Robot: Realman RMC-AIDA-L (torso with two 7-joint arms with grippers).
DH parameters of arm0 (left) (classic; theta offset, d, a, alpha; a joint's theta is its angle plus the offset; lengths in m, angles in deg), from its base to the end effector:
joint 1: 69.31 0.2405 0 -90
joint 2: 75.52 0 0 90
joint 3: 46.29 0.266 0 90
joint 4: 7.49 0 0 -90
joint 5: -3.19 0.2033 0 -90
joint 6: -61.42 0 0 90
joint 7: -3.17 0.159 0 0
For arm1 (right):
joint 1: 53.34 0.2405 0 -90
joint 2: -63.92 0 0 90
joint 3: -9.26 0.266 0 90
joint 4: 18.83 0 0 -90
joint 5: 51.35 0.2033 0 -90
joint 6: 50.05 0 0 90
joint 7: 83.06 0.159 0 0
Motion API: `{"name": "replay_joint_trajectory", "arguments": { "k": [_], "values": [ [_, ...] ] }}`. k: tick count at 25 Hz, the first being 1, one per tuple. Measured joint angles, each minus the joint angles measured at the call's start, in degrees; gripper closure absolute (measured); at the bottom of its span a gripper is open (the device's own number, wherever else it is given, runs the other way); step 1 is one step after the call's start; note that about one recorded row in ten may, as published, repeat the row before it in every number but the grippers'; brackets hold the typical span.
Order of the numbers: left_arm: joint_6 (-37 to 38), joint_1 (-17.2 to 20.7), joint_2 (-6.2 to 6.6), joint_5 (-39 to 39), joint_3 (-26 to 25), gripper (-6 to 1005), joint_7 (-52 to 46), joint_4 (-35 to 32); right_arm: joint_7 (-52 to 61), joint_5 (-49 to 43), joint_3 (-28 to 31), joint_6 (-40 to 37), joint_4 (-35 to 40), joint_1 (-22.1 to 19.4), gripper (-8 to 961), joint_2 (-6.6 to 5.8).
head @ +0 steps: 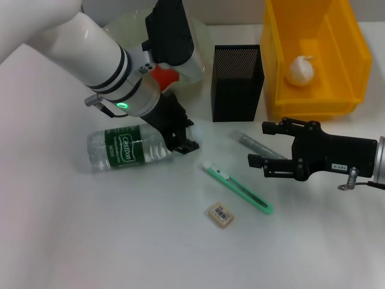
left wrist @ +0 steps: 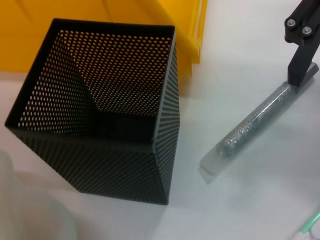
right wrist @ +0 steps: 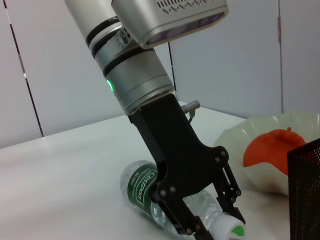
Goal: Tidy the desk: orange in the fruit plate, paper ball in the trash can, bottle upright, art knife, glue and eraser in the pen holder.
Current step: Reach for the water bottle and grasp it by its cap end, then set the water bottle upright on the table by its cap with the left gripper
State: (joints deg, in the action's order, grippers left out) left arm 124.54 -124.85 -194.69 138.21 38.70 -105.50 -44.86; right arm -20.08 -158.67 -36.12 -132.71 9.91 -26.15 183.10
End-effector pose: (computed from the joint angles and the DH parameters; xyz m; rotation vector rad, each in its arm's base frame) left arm -0.1652 0.4099 -0.1060 -2.9071 -0.1002 0.4871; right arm 0.2802 0.3159 -0.0487 -2.6890 0.4772 0.6798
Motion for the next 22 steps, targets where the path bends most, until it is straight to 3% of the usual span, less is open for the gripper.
{"name": "replay_joint_trajectory", "arguments": {
  "k": [14,22],
  "values": [
    [1.87,1.18,0.08,-1.16,-0.73,551,-0.24,-2.56,0.14,0.01,0.06,0.04,0.00,0.05,130,0.00],
    [5.36,6.13,0.44,-3.30,-2.83,550,-0.53,-10.09,0.35,0.01,-0.04,0.04,0.00,0.12,130,0.00]
  ]
}}
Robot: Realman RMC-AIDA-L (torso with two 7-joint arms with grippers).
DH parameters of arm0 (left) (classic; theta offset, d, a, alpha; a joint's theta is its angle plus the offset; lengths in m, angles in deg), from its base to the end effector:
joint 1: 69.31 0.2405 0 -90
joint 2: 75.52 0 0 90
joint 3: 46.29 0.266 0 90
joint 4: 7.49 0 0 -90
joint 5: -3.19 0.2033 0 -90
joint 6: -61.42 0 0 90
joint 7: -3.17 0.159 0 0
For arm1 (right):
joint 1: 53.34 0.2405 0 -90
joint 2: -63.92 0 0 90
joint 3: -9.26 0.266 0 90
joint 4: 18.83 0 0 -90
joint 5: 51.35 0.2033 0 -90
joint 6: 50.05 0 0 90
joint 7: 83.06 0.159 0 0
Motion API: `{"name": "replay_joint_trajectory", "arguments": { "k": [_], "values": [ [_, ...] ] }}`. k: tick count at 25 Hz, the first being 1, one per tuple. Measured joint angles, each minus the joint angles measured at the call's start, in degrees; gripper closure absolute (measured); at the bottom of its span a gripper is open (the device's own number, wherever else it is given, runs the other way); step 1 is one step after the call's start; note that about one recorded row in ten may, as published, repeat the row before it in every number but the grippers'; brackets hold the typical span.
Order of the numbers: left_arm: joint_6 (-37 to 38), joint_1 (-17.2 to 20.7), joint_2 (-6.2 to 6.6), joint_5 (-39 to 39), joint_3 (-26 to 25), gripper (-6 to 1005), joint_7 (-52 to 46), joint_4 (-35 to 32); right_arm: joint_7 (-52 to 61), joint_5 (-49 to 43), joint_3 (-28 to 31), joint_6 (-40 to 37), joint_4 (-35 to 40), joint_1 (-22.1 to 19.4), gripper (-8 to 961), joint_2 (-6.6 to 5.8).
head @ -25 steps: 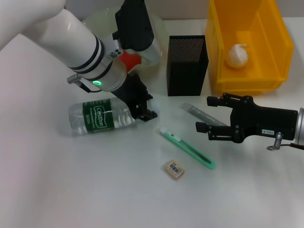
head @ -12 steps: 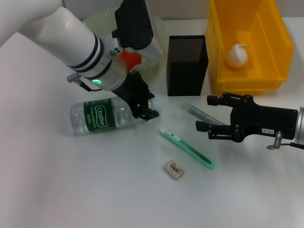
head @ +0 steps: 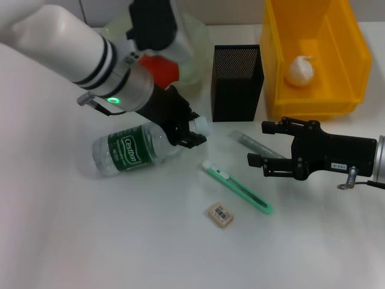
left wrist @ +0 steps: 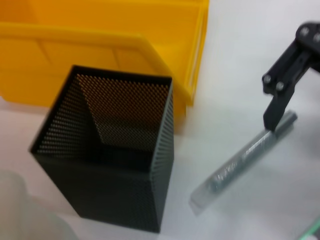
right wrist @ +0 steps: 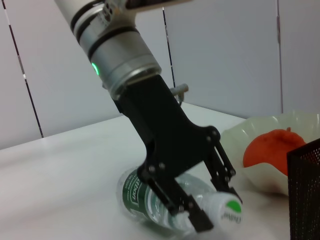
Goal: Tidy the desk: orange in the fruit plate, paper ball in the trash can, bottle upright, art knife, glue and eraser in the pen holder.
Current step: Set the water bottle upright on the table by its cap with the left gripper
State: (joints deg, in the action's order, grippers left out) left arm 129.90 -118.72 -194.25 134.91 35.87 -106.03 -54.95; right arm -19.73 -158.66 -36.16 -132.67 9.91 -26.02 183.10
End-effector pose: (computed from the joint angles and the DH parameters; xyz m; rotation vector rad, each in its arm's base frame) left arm -0.1589 0.4007 -0.0881 -2.9293 -0.1658 0.3139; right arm 0.2795 0.3166 -0.0487 -2.6897 0.4826 0.6813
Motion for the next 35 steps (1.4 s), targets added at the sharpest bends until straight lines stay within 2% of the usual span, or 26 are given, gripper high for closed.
{"name": "replay_joint_trajectory", "arguments": {
  "k": [3,4,5,6,8,9,11,12,13,18,35],
  "values": [
    [2.81,2.45,0.14,-1.28,-4.54,549,0.69,-3.70,0.04,0.00,-0.02,0.00,0.00,0.09,130,0.00],
    [2.81,2.45,0.14,-1.28,-4.54,549,0.69,-3.70,0.04,0.00,-0.02,0.00,0.00,0.09,130,0.00],
    [4.77,3.64,0.22,-2.34,-7.72,549,1.74,-5.13,0.04,0.00,-0.02,0.00,0.00,0.10,130,0.00],
    [4.77,3.64,0.22,-2.34,-7.72,549,1.74,-5.13,0.04,0.00,-0.02,0.00,0.00,0.10,130,0.00],
    [7.47,4.61,0.35,-3.68,-12.21,548,3.37,-6.17,0.04,0.00,-0.02,0.00,0.00,0.11,130,0.00],
    [7.47,4.61,0.35,-3.68,-12.21,548,3.37,-6.17,0.04,0.00,-0.02,0.00,0.00,0.11,130,0.00],
    [10.11,5.27,0.41,-4.67,-16.62,548,4.93,-6.78,0.09,0.00,-0.02,0.00,0.00,0.17,130,0.00],
    [10.11,5.27,0.41,-4.67,-16.62,548,4.93,-6.78,0.12,0.00,-0.02,0.00,0.00,0.22,130,0.00],
    [12.29,5.75,0.51,-5.91,-19.59,548,6.68,-7.07,0.13,0.00,-0.02,0.00,-0.01,0.28,130,0.00],
    [15.75,7.43,0.60,-8.26,-24.22,547,8.96,-8.81,0.13,0.00,-0.02,0.00,-0.01,0.46,130,0.00],
    [16.50,11.40,0.80,-16.24,-27.00,545,13.81,-9.78,0.13,0.00,-0.02,0.00,0.00,0.63,129,0.08]
  ]
}}
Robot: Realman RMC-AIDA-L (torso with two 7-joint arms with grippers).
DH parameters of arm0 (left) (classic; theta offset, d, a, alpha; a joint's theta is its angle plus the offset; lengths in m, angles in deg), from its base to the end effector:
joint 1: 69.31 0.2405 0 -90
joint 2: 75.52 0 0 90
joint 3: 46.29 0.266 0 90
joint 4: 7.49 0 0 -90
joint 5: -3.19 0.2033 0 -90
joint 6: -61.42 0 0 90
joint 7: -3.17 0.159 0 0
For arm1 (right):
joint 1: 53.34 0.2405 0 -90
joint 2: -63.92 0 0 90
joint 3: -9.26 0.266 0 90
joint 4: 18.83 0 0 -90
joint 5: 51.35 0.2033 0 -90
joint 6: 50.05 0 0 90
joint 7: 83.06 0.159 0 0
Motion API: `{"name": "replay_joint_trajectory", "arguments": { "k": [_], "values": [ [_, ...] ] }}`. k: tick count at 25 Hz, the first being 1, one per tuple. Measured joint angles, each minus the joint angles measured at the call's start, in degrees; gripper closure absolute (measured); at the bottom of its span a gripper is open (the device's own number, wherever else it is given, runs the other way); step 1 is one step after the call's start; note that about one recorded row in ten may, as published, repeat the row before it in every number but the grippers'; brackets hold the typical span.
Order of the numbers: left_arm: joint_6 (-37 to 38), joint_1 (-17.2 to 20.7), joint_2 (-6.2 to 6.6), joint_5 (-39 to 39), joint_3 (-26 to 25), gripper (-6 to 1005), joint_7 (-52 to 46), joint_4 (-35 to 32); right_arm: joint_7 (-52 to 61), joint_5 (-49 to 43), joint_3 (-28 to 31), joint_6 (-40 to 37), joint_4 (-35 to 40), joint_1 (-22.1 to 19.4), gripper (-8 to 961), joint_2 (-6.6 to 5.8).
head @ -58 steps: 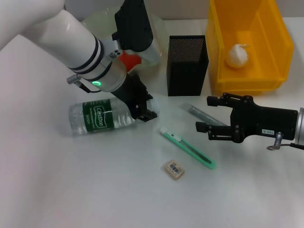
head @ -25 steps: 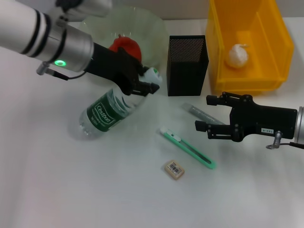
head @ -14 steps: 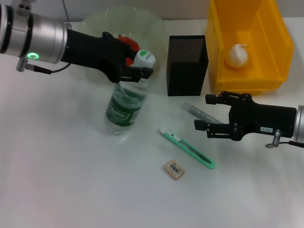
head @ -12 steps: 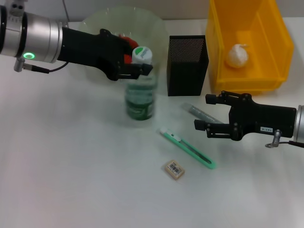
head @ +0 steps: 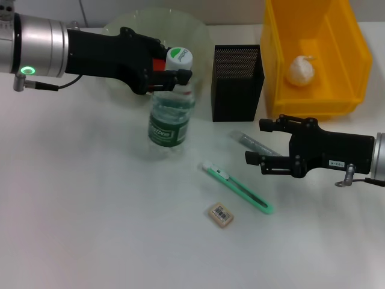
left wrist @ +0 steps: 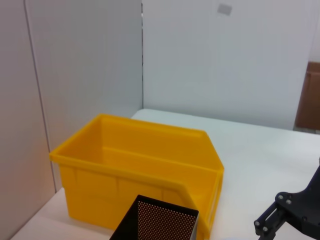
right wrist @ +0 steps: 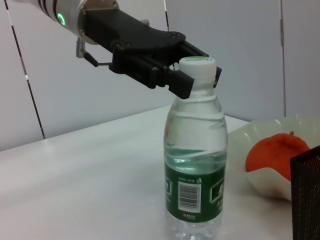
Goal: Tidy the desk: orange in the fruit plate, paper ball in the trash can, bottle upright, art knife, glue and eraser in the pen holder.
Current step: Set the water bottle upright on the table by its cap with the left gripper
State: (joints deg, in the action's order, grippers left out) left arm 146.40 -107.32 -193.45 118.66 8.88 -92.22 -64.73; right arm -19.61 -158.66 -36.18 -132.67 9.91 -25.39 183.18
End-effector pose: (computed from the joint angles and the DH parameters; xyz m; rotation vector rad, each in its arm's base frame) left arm -0.1703 0.3886 0.0039 -2.8320 -0.3020 -0.4253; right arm 0.2757 0.3194 -0.0493 -2.6949 0.4715 0.6864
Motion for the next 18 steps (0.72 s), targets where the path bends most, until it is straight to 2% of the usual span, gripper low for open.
{"name": "replay_joint_trajectory", "arguments": {
  "k": [18],
  "values": [
    [-0.29,4.42,-0.16,-7.47,-3.35,542,5.11,2.34,-0.34,0.00,-0.08,0.00,-0.48,0.39,129,0.01]
  ]
}}
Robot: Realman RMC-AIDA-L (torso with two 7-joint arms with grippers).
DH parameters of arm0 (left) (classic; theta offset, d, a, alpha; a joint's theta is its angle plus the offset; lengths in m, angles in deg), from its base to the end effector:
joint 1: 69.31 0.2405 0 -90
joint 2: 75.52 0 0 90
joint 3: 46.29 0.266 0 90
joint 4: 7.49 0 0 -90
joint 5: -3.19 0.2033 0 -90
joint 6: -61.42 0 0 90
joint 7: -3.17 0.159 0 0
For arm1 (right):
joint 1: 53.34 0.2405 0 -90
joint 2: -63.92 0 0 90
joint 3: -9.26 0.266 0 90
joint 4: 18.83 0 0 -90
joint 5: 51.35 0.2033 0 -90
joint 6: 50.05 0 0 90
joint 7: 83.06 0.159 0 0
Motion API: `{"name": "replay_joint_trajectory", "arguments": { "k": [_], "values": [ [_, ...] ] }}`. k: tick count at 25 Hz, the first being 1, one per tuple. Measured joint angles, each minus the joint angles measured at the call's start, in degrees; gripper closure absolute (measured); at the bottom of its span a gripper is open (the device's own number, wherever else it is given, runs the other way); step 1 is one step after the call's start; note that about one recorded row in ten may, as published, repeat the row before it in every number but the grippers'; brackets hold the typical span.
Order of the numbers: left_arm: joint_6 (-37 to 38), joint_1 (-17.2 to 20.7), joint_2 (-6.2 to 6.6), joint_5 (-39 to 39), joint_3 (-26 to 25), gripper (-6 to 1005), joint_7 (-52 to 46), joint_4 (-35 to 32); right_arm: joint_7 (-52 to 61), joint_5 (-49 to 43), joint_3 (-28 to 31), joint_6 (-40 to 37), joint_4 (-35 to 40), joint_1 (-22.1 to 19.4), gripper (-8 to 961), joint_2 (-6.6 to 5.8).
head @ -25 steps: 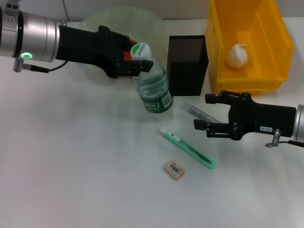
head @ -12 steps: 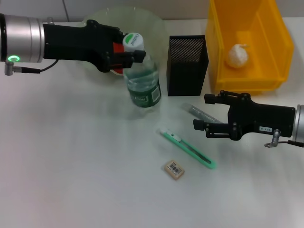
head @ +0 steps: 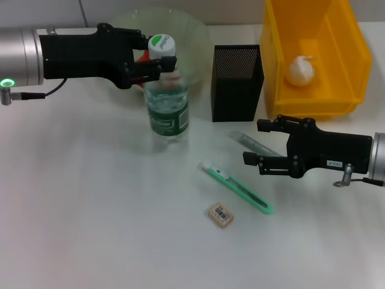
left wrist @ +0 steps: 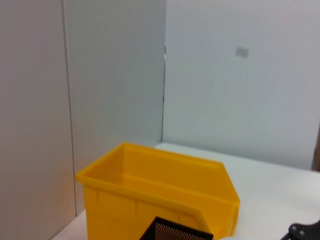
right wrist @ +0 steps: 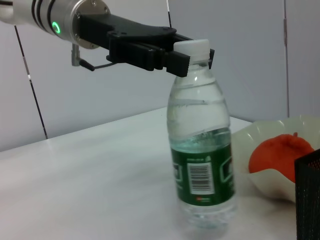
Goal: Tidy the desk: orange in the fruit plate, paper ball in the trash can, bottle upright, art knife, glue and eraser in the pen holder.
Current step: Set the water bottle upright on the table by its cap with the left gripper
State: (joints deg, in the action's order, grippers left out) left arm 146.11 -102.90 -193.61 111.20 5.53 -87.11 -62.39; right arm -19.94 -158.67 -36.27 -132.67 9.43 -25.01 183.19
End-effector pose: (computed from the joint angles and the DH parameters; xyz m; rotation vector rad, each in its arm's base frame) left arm -0.1902 0.3798 0.0149 -2.7284 -0.3527 -0.6155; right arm 0.2739 0.3198 -0.0510 -2.7017 0.4646 0.6895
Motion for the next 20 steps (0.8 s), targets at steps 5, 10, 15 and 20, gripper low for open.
{"name": "replay_joint_trajectory", "arguments": {
  "k": [5,10,15,20],
  "values": [
    [0.40,0.46,0.14,-4.68,-1.69,541,4.06,5.52,-0.03,0.00,0.00,0.00,-0.08,0.06,130,0.00],
    [0.46,1.13,0.05,-8.12,-2.28,541,9.80,10.44,-0.06,0.00,0.00,0.00,-0.14,0.06,130,0.00],
    [0.31,1.73,-0.07,-11.57,-2.60,540,15.61,14.95,-0.07,-0.02,0.00,0.00,-0.14,0.05,130,0.00],
    [-0.01,2.92,-0.12,-18.51,-2.67,539,23.51,20.99,-0.06,-0.19,0.00,0.00,-0.14,0.05,130,0.00]
  ]
}}
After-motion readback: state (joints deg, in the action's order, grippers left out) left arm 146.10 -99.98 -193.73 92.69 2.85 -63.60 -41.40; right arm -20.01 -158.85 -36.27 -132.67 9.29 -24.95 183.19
